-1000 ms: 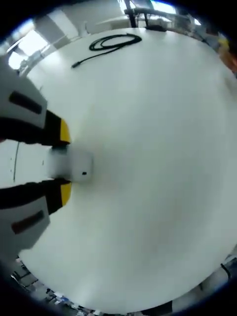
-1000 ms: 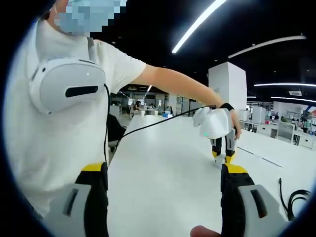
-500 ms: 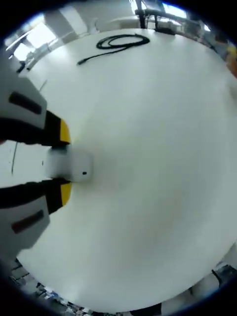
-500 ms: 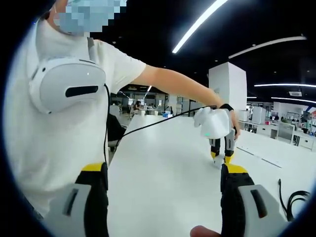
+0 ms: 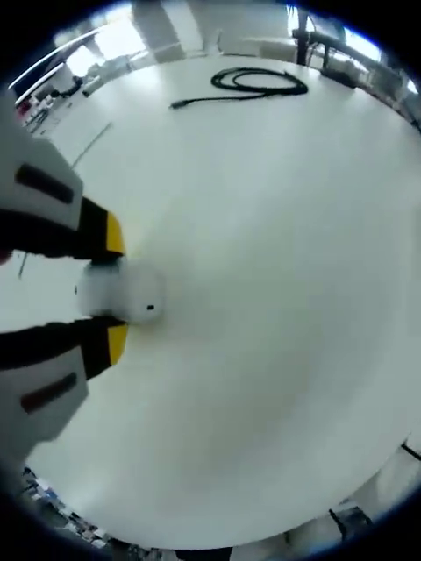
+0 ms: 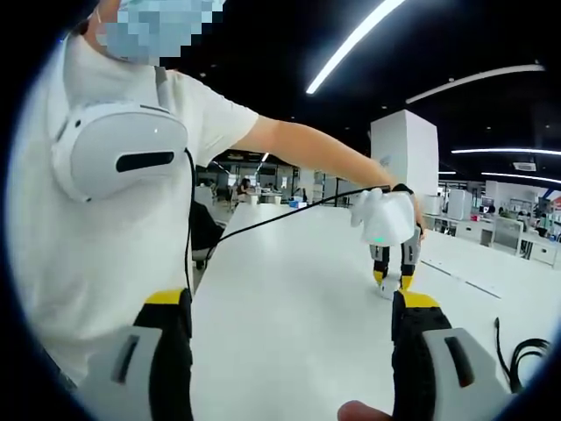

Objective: Plug the desk Type‑C cable into the charger adapter.

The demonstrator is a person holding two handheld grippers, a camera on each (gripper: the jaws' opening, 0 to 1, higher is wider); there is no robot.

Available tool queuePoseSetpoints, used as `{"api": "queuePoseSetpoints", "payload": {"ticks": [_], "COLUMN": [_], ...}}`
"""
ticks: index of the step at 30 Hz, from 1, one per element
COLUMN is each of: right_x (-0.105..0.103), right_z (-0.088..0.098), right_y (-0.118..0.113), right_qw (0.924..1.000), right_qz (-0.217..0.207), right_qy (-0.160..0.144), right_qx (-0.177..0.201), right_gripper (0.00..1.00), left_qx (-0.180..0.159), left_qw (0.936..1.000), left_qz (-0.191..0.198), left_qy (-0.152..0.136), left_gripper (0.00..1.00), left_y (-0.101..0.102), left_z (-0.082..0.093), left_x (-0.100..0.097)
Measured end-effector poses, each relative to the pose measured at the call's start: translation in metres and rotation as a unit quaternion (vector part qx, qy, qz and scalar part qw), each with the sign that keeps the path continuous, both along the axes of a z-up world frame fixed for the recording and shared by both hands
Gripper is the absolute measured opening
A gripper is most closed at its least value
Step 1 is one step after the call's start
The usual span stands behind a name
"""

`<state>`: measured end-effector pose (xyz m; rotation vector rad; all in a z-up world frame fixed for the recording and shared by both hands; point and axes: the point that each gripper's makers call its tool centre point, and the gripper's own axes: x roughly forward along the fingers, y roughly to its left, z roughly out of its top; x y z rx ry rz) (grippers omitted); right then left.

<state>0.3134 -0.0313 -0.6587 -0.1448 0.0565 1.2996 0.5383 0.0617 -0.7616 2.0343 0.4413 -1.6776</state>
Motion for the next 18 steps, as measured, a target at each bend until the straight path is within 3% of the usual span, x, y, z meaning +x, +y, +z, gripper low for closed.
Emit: {"api": "queuePoseSetpoints", "payload": {"ticks": [18], "right_x": [-0.0003], "right_z": [0.0010], "right_y": [0.0025], "right_qw": [1.0000], "right_qz": [0.001], "right_qy": [-0.001], "right_qx": [0.000], "right_gripper": [0.96], "left_qx": [-0.026], "left_qw": [0.9983], "left_qz": [0.052], "left_qy": [0.011], "left_gripper": [0.23], "left_y": [0.0034], "left_z": [0.0060], "left_x": [-0.0003]}}
